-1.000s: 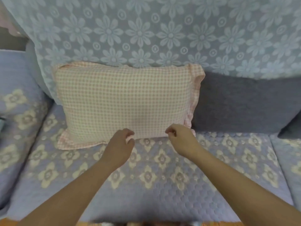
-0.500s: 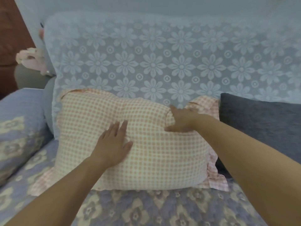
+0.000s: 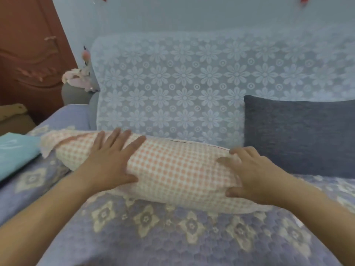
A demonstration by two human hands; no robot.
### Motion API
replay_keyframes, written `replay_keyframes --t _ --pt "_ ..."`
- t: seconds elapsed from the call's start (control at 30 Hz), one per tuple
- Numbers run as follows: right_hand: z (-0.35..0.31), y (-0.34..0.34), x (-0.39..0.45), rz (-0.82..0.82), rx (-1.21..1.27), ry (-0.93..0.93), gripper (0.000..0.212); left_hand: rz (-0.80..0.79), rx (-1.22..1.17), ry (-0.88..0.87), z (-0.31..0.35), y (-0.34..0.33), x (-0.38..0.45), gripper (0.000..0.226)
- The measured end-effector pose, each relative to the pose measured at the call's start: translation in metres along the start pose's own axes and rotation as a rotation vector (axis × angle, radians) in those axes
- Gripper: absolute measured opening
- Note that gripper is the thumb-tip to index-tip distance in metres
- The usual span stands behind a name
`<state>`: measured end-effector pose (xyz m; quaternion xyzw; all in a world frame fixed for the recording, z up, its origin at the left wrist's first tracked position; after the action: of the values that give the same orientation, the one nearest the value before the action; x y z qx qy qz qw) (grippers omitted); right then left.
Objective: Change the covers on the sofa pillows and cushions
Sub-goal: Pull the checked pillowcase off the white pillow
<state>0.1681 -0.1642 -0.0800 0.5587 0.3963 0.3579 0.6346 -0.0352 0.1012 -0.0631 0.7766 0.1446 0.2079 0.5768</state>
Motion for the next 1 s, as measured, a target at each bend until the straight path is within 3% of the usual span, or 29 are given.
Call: replay_keyframes --t 0.07,0.13,0.23,0.3,0.4,0.5,0.57,0.6,0.67,0.7,0.77,0.83,0.87,0.9,1.0 --pt "0.018 -0.020 -0.003 -0.046 0.083 -0.101 0.119 -0.078 0.054 0.069 -0.018 -0.015 -0.028 0.115" --pt "0.014 -0.059 -0.004 -0.129 0.223 -0.143 0.128 -0.092 0.073 0.049 -0.012 -0.035 -0.054 0.099" --pt "-0.019 -0.116 -0.018 -0.090 0.334 -0.088 0.096 -0.149 0.025 -0.079 0.038 -0.095 -0.094 0.066" --pt "-0.027 -0.118 -0.021 0.105 0.338 -0.053 0.068 -0.104 -0.038 -0.114 0.058 -0.108 -0.107 0.065" --pt "-0.009 -0.063 -0.024 0.602 0.336 -0.075 0.047 0.213 -0.105 -0.045 0.036 -0.053 -0.092 0.040" --pt "0.009 -0.037 -0.042 0.848 0.238 -0.100 0.045 0.404 -0.071 -0.022 0.028 -0.005 -0.075 0.019" --pt "0.014 -0.056 -0.039 0.693 0.174 -0.076 0.062 0.310 -0.032 -0.082 0.037 -0.029 -0.064 0.028" --pt "0.015 -0.079 -0.032 0.497 0.143 -0.060 0.071 0.211 0.001 -0.122 0.044 -0.056 -0.064 0.037" --pt "0.014 -0.135 -0.029 0.137 0.203 -0.031 0.069 -0.033 0.035 -0.122 0.049 -0.122 -0.073 0.051" --pt "0.015 -0.152 -0.029 0.057 0.294 -0.057 0.064 -0.115 0.007 -0.069 0.049 -0.146 -0.076 0.055" --pt "0.024 -0.152 -0.029 0.233 0.451 -0.088 0.052 -0.162 -0.152 0.075 0.051 -0.156 -0.079 0.050" --pt "0.041 -0.141 -0.032 0.451 0.554 -0.196 0.031 0.009 -0.334 0.155 0.063 -0.124 -0.065 0.025" --pt "0.049 -0.139 -0.032 0.478 0.581 -0.267 0.026 0.124 -0.414 0.120 0.076 -0.106 -0.058 0.012" --pt "0.053 -0.141 -0.031 0.462 0.571 -0.308 0.026 0.213 -0.472 0.059 0.092 -0.088 -0.054 0.010" --pt "0.043 -0.152 -0.021 0.295 0.502 -0.284 0.035 0.284 -0.530 -0.090 0.140 -0.070 -0.046 0.042"
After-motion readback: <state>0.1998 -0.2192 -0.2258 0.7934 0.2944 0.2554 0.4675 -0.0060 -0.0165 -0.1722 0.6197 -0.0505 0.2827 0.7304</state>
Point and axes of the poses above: each hand's wrist, its own x-axis towards the middle knuckle, its own y-axis out of the back of the hand, z = x × y, the point moved 9 cm from there along x, towards the middle knuckle, and after that the axes turned 1 degree about -z, right-handed, at the moved point
